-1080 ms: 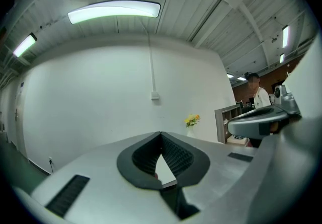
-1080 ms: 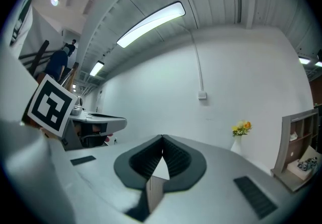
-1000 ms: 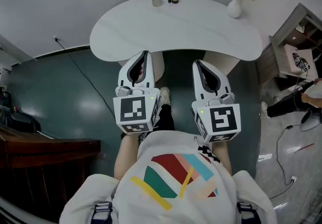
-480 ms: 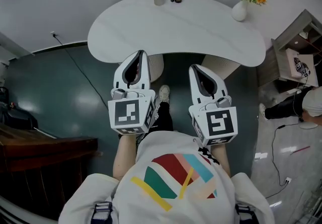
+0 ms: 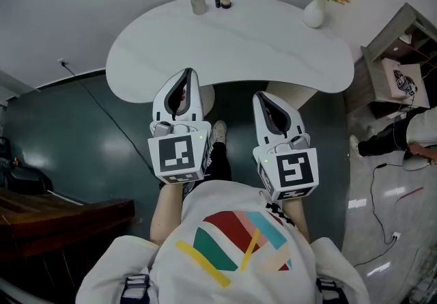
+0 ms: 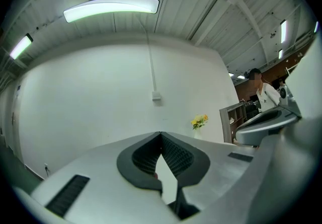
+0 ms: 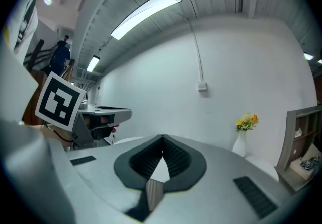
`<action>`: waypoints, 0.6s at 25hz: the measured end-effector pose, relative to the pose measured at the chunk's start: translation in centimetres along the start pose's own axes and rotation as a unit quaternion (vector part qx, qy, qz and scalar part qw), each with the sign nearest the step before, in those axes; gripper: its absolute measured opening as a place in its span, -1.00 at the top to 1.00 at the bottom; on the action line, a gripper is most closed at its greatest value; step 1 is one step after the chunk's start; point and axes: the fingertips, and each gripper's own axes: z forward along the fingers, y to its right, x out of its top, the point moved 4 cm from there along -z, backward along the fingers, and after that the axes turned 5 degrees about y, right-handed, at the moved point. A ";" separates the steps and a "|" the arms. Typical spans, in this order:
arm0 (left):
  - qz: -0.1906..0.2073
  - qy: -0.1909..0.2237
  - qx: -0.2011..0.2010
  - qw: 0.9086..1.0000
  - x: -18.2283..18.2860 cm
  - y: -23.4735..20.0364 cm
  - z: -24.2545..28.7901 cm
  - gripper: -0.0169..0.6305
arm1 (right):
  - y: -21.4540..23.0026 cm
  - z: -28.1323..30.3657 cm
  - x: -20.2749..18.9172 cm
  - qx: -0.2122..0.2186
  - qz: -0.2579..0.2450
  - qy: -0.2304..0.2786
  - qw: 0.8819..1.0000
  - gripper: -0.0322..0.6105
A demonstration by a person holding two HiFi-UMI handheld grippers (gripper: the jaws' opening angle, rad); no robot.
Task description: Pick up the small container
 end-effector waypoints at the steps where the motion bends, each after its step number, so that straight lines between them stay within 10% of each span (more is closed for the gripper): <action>1: 0.002 0.003 -0.002 1.000 0.1 0.0 0.5 0.89 | 0.2 0.5 0.0 0.000 0.002 0.002 1.000 0.87; 15: -0.035 0.020 0.006 0.999 0.4 -4.8 8.8 0.89 | 1.5 9.9 1.9 0.018 0.005 -0.002 1.000 0.87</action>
